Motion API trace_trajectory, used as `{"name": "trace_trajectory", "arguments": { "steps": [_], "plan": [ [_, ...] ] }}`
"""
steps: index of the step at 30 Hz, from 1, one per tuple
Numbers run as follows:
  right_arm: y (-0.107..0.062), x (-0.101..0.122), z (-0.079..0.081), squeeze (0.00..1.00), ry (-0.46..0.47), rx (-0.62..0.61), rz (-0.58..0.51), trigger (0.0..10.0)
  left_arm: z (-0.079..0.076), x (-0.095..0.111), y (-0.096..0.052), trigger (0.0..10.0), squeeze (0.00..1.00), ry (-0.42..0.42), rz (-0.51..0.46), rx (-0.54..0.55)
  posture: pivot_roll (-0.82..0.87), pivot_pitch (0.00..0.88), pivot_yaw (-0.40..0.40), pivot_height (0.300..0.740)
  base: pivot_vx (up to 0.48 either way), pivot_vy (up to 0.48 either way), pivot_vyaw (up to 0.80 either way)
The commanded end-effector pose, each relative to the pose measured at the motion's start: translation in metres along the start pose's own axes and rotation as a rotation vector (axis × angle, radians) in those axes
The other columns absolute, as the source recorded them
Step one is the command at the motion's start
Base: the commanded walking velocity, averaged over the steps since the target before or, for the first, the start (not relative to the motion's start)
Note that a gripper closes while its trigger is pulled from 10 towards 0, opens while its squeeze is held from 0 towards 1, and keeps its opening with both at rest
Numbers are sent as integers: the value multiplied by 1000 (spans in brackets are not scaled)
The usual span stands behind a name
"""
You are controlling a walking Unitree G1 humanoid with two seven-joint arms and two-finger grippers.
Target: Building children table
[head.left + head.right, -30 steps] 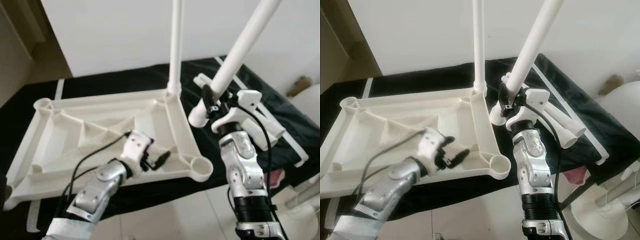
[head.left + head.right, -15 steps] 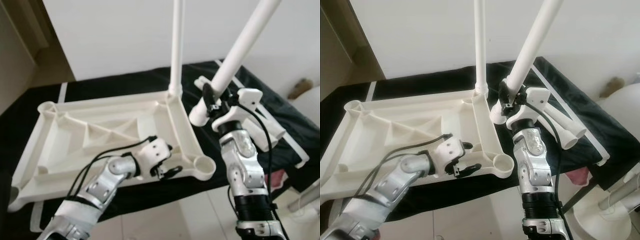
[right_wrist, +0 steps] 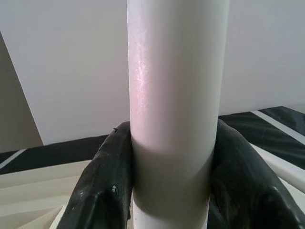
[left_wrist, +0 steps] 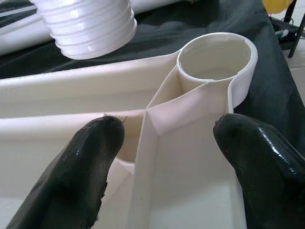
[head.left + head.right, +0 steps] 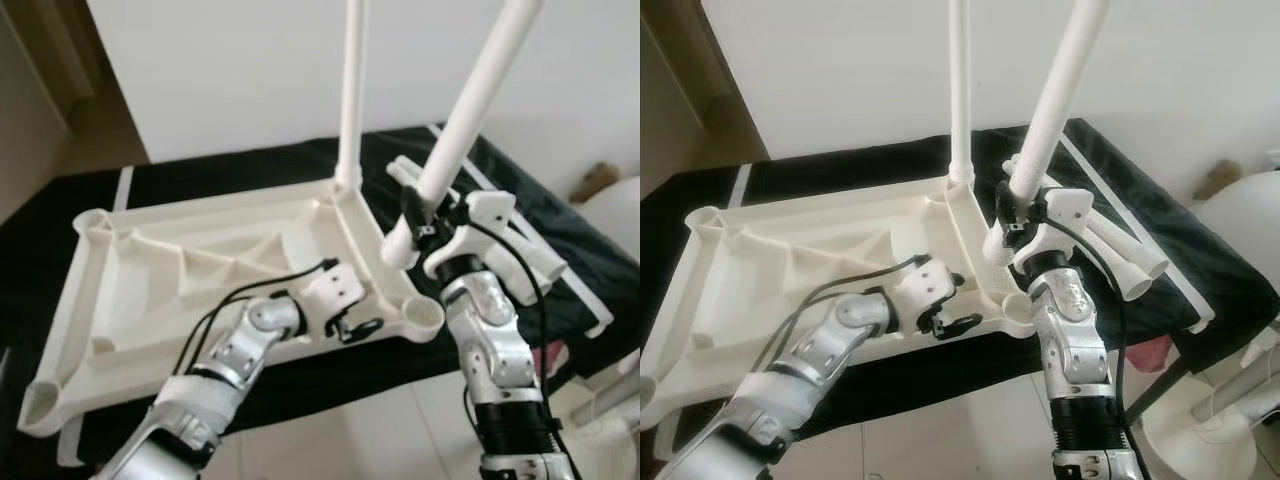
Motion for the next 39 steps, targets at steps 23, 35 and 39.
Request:
{"name": "trace_trajectory", "arguments": {
  "steps": [23, 35, 39],
  "plan": [
    [-5, 3, 7, 0, -11, 46, 3, 10000, 87, -15, -24, 10000, 0, 7, 50, 566, -73, 34, 16, 740, 0, 0, 0],
    [-21, -9, -10, 0, -58, -16, 54, 10000, -7, 38, -18, 10000, 0, -73, -281, 23, -72, 39, 16, 740, 0, 0, 0],
    [-24, -12, -10, 0, -63, -10, 63, 10000, -27, 42, -22, 10000, 0, -119, -308, -87, -70, 33, 18, 740, 0, 0, 0]
  ]
}}
Point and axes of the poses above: a point about 5 cm out from each wrist's last joint towards the gripper, its own y axis pointing out of the wrist towards the gripper, its own x axis along the axis of the wrist's last joint, z = x × y, the point moved 5 cm from there along y, pointing out of the wrist towards the gripper, and after that the axes turned 10 degrees about -y, right-handed, at the moved point
